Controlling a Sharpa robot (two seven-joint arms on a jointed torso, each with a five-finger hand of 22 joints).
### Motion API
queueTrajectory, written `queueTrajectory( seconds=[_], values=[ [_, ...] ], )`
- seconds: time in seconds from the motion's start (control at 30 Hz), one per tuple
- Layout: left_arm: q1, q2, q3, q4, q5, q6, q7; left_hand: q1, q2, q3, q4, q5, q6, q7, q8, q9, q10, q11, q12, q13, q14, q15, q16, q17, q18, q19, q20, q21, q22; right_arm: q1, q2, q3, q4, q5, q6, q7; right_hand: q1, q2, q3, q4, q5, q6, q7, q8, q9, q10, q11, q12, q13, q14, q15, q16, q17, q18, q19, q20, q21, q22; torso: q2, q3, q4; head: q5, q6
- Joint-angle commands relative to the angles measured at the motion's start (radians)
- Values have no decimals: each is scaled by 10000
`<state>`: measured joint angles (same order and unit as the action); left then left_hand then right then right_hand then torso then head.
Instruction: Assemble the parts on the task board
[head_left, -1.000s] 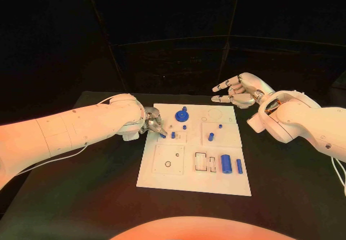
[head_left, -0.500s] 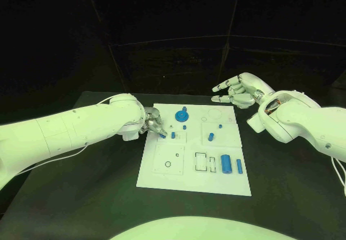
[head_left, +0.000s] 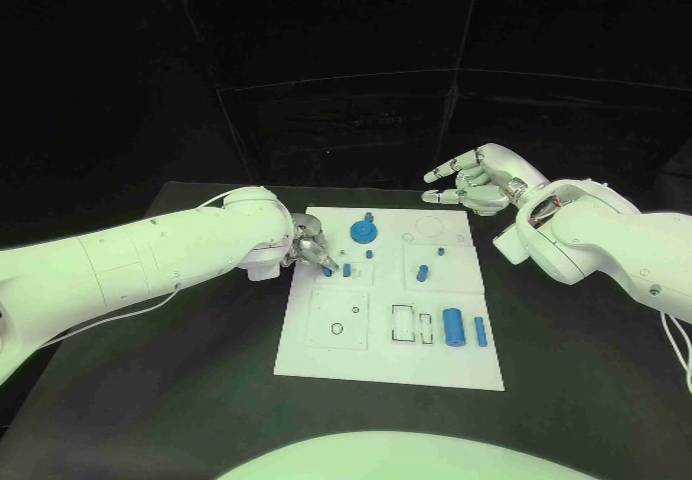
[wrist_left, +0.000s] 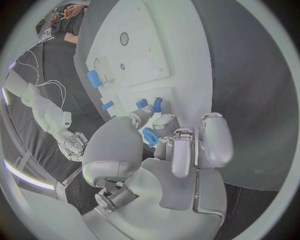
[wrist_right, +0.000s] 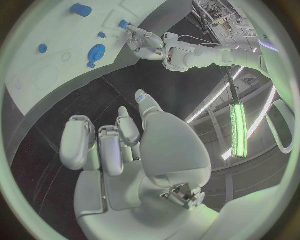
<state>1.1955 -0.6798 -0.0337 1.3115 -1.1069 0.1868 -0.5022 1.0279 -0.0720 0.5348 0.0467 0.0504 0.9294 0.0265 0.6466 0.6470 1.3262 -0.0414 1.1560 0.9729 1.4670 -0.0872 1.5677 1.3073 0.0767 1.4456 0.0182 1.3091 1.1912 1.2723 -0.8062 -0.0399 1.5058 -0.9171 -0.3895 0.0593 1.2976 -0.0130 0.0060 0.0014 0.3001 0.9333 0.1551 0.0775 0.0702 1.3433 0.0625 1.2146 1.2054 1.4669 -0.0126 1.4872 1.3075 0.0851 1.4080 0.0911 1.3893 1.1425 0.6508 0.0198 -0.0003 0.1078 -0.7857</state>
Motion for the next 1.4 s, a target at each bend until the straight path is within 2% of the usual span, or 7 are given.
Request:
queueTrajectory(
  seconds=[0.03,0.23,0.57,0.97,1.13,1.3,1.4],
  values=[
    [-28,54,-22,-55,4,275,-58,-240,-87,-256,96,-17,117,2,107,42,34,-7,81,53,1038,-102,31,2635,35,43,-48,27,-1,19,2,5,17,22,38,54,16,105,-50,-10,38,52,-16,53,-7,-81,6,-54,-13,630,-24,-44,700,-36,-74,-17,-41,-12,-1,-1,2,-20,-5],
    [-28,128,-22,-208,6,297,-72,-443,-84,-623,257,-16,152,-29,191,99,49,-33,120,85,1038,-135,31,2635,36,45,-80,15,-4,19,0,5,16,22,49,49,16,105,-50,-10,38,52,-16,53,-7,-81,6,-54,-13,630,-24,-44,700,-36,-74,-17,-41,-12,-1,5,-18,-27,-7],
    [-27,195,-21,-388,7,185,-77,-734,-74,-1243,543,-16,137,-33,267,156,38,-41,141,83,1038,-150,31,2635,37,43,-106,-15,-17,19,4,5,2,22,59,48,12,112,-56,-5,39,53,-16,54,-7,-86,6,-63,-22,628,-25,-51,691,-34,-77,-17,-46,-23,0,-2,8,-70,-2],
    [-28,27,-14,-272,124,-486,-19,-1090,-301,-2770,1084,-17,89,-49,309,193,4,-72,148,50,1038,-166,31,2635,44,50,-133,-56,-26,19,11,5,-19,22,71,63,7,120,-63,1,40,55,-16,56,-7,-92,6,-72,-33,626,-25,-58,680,-32,-81,-18,-52,-34,-4,-11,4,-91,22],
    [-29,-90,-9,-170,409,-951,102,-1088,-240,-3311,1337,-16,29,-58,297,193,-49,-58,98,-31,1038,-187,31,2635,54,29,-139,-123,-95,18,14,5,-32,22,77,65,7,120,-63,1,40,55,-16,56,-7,-92,6,-72,-33,626,-25,-58,680,-32,-81,-18,-52,-34,2,-9,10,-111,33],
    [-25,-255,2,-125,999,-1972,526,-922,-95,-3956,1773,-33,-578,163,-72,9,-720,124,-684,-1091,980,-43,-75,2412,211,-281,-72,-784,-908,17,14,4,-65,22,88,55,7,120,-63,1,40,55,-16,56,-7,-92,6,-72,-33,626,-25,-58,680,-32,-81,-18,-52,-34,-10,-7,17,-118,47],
    [-20,-324,5,-121,1332,-2379,854,-446,62,-4205,1875,-29,-959,384,-369,-246,-1454,278,-1519,-2212,889,95,-254,2062,314,-508,64,-1308,-1527,17,12,4,-77,22,93,46,7,120,-63,1,40,55,-16,56,-7,-92,6,-72,-33,626,-25,-58,680,-32,-81,-18,-52,-34,-1,-7,6,-128,57]
  ],
)
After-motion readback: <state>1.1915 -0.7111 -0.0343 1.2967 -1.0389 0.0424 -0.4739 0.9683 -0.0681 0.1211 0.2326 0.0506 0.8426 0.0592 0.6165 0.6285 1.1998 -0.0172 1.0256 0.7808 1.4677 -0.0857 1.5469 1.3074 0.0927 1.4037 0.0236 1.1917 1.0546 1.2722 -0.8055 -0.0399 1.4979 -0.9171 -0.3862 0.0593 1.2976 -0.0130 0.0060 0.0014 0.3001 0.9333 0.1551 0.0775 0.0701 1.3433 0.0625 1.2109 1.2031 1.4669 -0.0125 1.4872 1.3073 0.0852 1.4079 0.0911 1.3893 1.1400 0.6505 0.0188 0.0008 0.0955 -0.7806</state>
